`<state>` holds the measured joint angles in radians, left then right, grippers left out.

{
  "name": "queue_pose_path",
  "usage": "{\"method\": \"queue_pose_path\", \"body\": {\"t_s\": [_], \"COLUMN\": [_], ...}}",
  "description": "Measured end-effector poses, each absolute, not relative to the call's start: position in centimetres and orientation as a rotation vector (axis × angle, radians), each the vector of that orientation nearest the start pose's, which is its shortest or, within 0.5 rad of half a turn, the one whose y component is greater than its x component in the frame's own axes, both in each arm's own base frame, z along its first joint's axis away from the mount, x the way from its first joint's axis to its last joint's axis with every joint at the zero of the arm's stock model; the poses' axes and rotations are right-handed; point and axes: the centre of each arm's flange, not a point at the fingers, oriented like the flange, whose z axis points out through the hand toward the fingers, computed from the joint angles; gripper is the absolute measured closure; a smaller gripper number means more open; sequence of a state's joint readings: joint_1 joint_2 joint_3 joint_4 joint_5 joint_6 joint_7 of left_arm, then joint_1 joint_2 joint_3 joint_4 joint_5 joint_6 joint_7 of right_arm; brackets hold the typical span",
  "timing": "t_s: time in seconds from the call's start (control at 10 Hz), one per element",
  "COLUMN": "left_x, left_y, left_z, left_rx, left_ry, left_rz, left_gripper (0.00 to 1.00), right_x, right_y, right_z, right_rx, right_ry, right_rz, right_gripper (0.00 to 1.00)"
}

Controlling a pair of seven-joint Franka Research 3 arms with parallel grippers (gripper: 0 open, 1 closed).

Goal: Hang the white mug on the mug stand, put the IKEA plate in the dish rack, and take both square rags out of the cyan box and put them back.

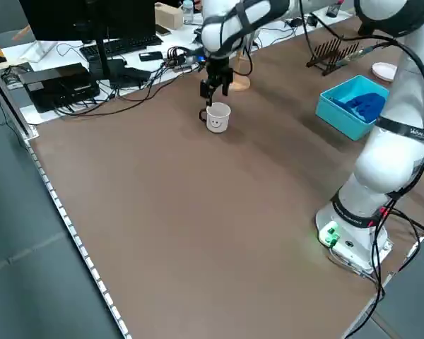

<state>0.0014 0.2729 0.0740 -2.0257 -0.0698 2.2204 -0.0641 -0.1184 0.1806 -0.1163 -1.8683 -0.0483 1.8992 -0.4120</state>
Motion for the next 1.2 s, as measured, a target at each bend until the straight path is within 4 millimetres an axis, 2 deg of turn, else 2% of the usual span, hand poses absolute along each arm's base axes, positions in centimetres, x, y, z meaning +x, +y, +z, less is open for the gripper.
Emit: {"method": "queue_pose_path", "body": {"t_s": [0.2,0.4,0.5,0.6,0.8,0.9,1.1,1.2], "left_x": [58.9,59.2,59.4,59.7,60.0,60.2,60.6,60.9], "left_y": [4.1,4.2,4.3,4.3,4.3,4.1,3.9,3.6], "left_z": [27.4,24.5,23.5,23.1,23.2,23.4,24.1,24.5], "left_rx": [-3.184,-3.177,-3.174,-3.172,-3.172,-3.173,-3.177,-3.18], "left_ry": [-0.352,-0.367,-0.37,-0.378,-0.383,-0.377,-0.361,-0.349], "left_rz": [0.119,0.1,0.099,0.097,0.087,0.078,0.054,0.026], "left_gripper": [0.04,0.06,0.08,0.15,0.48,0.64,0.94,0.93], "right_x": [55.4,52.6,51.3,50.5,48.8,48.0,47.8,47.8], "right_y": [-13.4,-12.8,-12.4,-12.2,-11.6,-11.4,-11.1,-10.6], "right_z": [36.1,30.0,27.9,26.4,22.3,20.4,18.9,18.7], "right_rx": [-3.127,-3.139,-3.141,-3.145,-3.163,-3.163,-3.157,-3.146], "right_ry": [-0.315,-0.33,-0.335,-0.339,-0.354,-0.358,-0.382,-0.447], "right_rz": [0.25,0.179,0.159,0.14,0.047,0.053,0.071,0.079], "right_gripper": [0.0,0.0,0.0,0.0,0.0,0.0,0.02,0.03]}}
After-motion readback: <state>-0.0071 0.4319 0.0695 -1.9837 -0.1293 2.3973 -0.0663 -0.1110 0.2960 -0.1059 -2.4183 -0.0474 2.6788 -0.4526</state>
